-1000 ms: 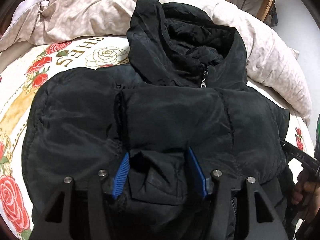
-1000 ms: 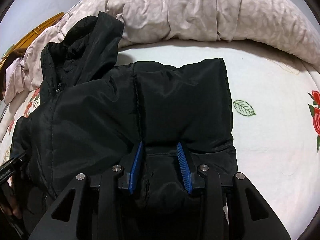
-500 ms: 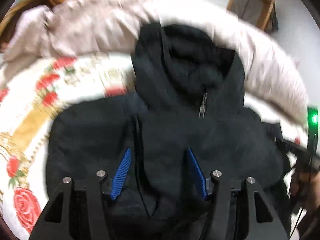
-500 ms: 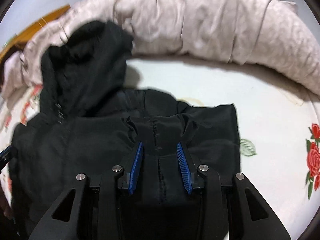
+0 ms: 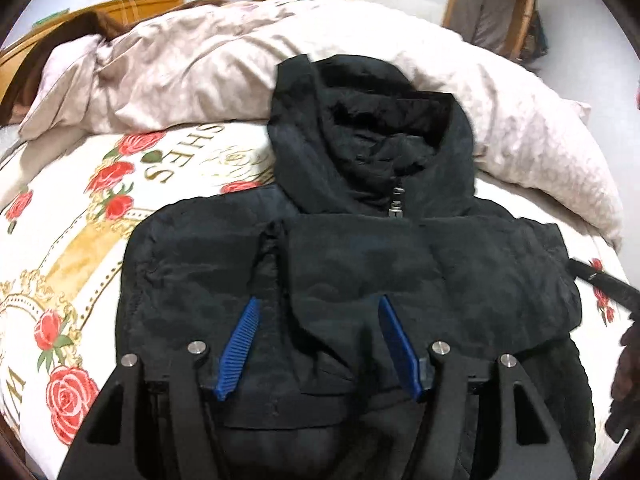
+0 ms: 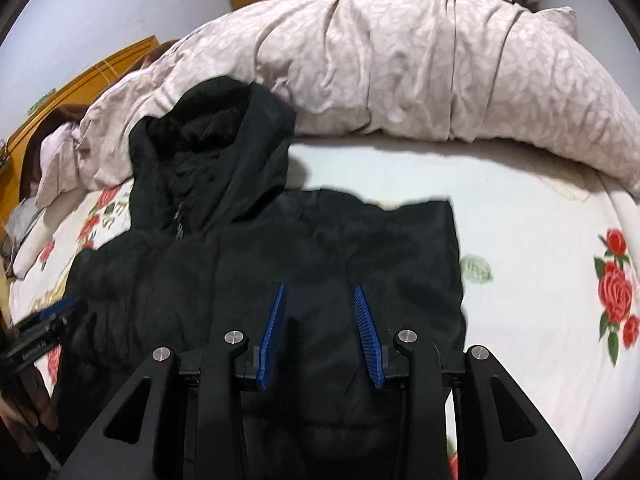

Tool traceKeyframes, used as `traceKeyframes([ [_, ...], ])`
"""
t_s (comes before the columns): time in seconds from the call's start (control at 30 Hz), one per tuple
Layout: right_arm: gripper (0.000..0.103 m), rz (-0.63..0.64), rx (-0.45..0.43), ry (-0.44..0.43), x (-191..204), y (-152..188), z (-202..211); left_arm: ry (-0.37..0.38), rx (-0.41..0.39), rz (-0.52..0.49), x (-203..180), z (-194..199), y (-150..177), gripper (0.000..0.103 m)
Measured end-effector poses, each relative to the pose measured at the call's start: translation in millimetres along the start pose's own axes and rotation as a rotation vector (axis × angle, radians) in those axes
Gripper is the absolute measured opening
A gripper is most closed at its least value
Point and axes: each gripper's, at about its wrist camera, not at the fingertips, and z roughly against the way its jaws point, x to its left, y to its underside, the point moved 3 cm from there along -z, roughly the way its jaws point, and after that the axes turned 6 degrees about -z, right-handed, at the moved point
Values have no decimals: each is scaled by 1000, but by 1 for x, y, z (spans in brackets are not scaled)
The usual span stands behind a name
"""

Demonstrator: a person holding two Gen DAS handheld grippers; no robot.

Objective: Fold large clothes

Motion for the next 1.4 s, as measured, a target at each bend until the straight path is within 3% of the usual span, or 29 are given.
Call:
traceKeyframes([
  [0.17, 37, -5, 78, 17, -2, 15, -35, 8, 113, 6, 0, -34, 13, 66],
  [0.43, 37, -13, 68, 12, -4, 15, -36, 3, 110, 11, -1, -35, 17, 67],
  [0.7, 39, -28, 30, -10, 3, 10, 13, 6, 87, 19, -6, 1, 17, 66],
  [0.9, 49, -27, 22, -78, 24, 14, 48, 57, 91, 35, -10, 38, 22, 66],
  [1.13, 49, 7, 31, -109, 45, -6, 45, 53, 52, 27, 8, 50, -17, 71],
  [1.4, 49, 77, 58, -103, 61, -65, -4, 22, 43, 2, 33, 5, -87, 72],
])
